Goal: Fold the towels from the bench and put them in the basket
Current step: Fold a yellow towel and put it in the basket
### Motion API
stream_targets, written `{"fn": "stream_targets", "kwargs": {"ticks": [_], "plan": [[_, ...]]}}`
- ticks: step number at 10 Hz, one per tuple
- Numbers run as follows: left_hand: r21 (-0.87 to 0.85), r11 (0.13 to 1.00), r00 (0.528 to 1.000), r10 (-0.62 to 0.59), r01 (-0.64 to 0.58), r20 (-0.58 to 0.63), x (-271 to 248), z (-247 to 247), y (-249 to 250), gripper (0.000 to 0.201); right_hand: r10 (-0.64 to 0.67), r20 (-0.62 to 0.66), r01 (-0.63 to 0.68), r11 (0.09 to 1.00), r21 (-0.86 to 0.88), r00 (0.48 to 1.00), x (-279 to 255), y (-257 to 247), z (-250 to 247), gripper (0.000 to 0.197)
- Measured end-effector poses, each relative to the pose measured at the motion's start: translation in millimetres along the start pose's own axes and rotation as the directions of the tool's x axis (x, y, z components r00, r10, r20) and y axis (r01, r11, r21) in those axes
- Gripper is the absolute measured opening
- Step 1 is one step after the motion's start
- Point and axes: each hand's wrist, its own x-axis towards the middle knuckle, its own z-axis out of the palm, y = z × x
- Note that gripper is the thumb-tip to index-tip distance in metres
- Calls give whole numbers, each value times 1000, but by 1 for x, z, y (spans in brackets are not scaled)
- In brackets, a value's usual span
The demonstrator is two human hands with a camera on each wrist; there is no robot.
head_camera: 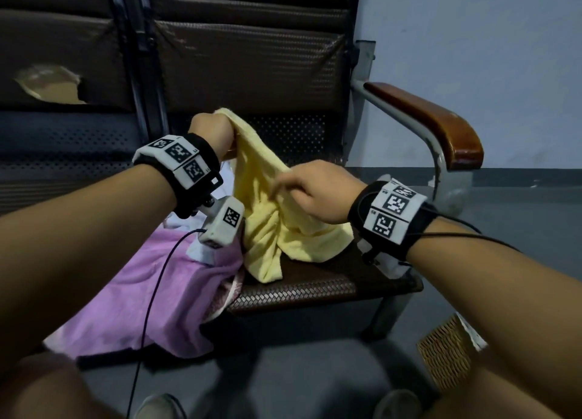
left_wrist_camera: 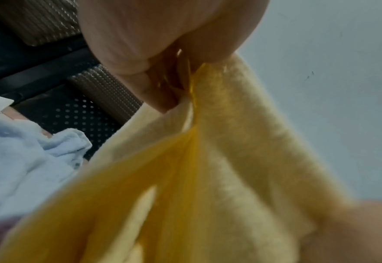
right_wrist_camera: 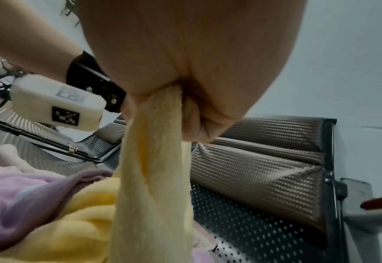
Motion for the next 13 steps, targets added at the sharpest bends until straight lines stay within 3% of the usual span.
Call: {"fn": "stream_targets", "kwargs": {"ticks": [1,2,3,4,5,6,7,8,9,10,11,12,13], "plan": [[73,992,988,91,-101,125,-13,4,-7,35,173,99,-174,985,-1,980,6,1,10,33],[56,996,969,48,-64,244,-30,15,-10,31,324,-23,-321,944,74,946,16,1,18,40],[160,969,940,129,-187,315,-43,24,-14,22,484,-163,-480,875,70,859,29,-1,21,68],[157,958,920,171,-238,353,-45,26,-15,34,573,-180,-572,818,66,799,36,4,28,57],[86,966,922,203,-243,329,-42,20,-7,30,567,-84,-561,823,87,819,34,14,32,34],[43,977,943,189,-209,273,-19,3,0,31,565,72,-570,812,129,822,28,25,33,30],[194,909,926,343,-369,156,-10,-14,1,26,577,39,-557,767,319,816,24,32,24,36],[318,848,904,418,-424,91,0,-27,2,30,615,-249,-412,725,552,748,24,35,0,39],[278,873,916,376,-401,142,0,-27,5,50,559,-366,-300,769,565,744,26,33,-25,45],[146,915,919,347,-376,187,-3,-27,21,41,453,-440,-240,856,458,775,20,35,-42,47],[129,883,886,427,-452,182,-2,-31,40,22,286,-403,-176,941,288,869,8,44,-59,44],[120,848,855,502,-516,131,-5,-30,59,17,194,-194,-197,980,3,962,-2,42,-69,48],[76,827,830,549,-557,101,-16,-20,73,18,277,-13,-269,921,-282,961,-9,35,-60,44]]}}
